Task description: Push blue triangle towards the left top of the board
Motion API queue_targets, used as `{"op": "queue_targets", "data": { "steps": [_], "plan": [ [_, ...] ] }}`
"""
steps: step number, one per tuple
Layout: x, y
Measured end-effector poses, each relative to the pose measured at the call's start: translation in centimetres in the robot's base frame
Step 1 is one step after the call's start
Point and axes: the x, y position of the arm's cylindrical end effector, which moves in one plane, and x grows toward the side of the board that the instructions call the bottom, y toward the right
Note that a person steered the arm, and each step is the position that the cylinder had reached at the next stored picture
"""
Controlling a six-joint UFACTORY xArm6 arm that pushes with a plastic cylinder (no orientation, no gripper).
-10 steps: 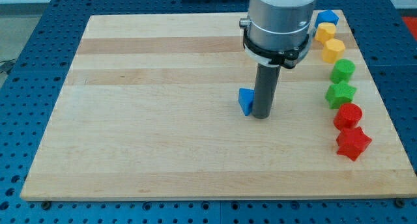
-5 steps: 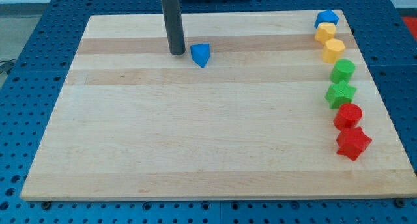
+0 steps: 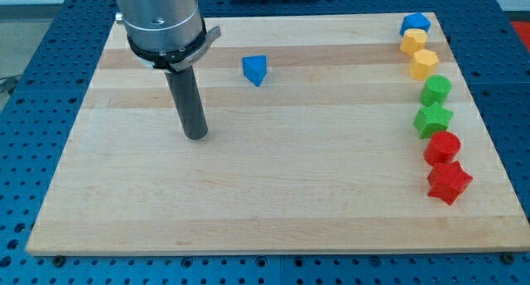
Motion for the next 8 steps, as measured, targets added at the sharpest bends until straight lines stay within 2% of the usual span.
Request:
{"op": "queue_targets", "data": {
  "steps": [1, 2, 3, 4, 5, 7, 8],
  "plan": [
    [0.2, 4.1],
    [-0.6, 16.9],
    [-0.9, 17.7],
    [-5.7, 15.7],
    [-10.9, 10.6],
    [-11.1, 9.9],
    [-14.8, 7.1]
  ]
}}
